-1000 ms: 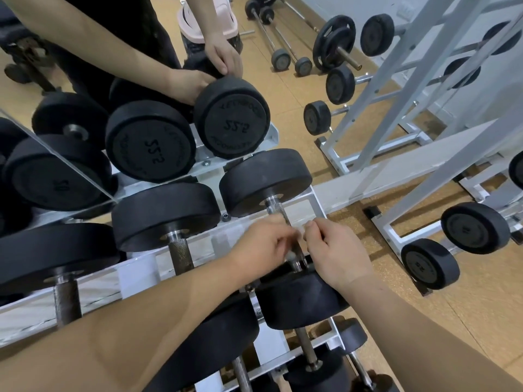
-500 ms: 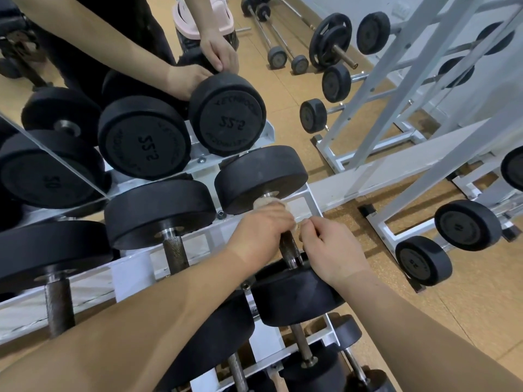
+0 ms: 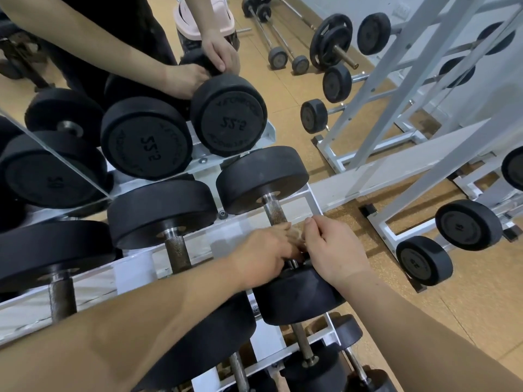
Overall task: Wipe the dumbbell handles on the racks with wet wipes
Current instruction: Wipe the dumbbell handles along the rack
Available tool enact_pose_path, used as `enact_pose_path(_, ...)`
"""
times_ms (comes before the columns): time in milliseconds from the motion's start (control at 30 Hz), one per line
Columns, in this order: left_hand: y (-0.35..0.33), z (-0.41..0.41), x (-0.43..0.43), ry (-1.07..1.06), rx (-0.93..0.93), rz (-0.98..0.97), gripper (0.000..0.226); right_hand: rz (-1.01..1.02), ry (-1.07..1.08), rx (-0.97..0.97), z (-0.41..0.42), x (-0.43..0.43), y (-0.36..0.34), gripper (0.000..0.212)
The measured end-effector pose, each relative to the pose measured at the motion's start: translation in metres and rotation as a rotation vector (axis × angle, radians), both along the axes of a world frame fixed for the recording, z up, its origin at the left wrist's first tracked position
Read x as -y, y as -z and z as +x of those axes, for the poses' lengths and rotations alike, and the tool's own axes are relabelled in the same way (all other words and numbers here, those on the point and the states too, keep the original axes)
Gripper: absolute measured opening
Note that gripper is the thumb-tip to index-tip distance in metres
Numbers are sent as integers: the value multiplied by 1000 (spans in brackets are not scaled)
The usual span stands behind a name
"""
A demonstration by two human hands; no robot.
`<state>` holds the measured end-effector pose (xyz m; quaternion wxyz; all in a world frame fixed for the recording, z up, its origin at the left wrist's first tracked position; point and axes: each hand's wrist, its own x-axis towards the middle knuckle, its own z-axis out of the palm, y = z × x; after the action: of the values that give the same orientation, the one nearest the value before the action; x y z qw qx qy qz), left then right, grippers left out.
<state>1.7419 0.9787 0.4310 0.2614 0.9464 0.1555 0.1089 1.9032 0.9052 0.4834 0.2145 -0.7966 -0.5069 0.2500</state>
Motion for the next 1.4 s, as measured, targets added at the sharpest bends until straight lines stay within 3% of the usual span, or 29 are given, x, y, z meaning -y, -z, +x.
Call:
enact_pose_path(100, -9, -1, -37, 60, -79, 45, 48, 12, 0, 6, 0, 1, 0, 41)
enact_pose_path(200, -17, 9, -54, -61, -28, 259, 36, 9, 0, 9, -1, 2, 0, 41)
enact_pose_path(267, -12, 11, -35, -106, -15, 241, 34, 0, -3, 7, -1, 1, 0, 41)
enact_pose_path(433, -20, -3, 2, -121, -78, -17, 42, -33, 6, 26, 1, -1, 2, 41)
enact_pose_path(567, -39, -18, 21, -488, -34, -472, 37, -32, 30, 110, -1, 1, 0, 40)
enact_pose_path(667, -59, -48, 43, -869, 199, -639, 43, -39, 2, 342, -5, 5, -7, 39)
enact_pose_path(767, -98, -86, 77, -992, 343, -788, 40, -47, -128, 713, -22, 7, -27, 31)
enact_pose_path(833, -121, -118, 96, -1070, 438, -882, 33, -79, -221, 768, -53, 8, -43, 22)
enact_pose_path(900, -138, -155, 102, -1136, 540, -990, 29, 3, -205, 438, -102, 9, -61, 17)
enact_pose_path(967, -157, -197, 103, -1171, 639, -1128, 23, 85, -122, -97, -166, 16, -87, 16)
enact_pose_path(1033, -175, -236, 104, -1161, 765, -1333, 17, 9, 8, -592, -228, 29, -113, 23)
enact_pose_path(1100, -185, -270, 106, -1113, 827, -1460, 26, -135, 43, -905, -277, 40, -131, 27)
enact_pose_path(1233, -189, -331, 118, -988, 815, -1497, 35, -140, 51, -1041, -335, 56, -142, 28)
enact_pose_path(1400, -187, -378, 163, -1057, 738, -1439, 22, -77, 8, -897, -390, 103, -142, 14)
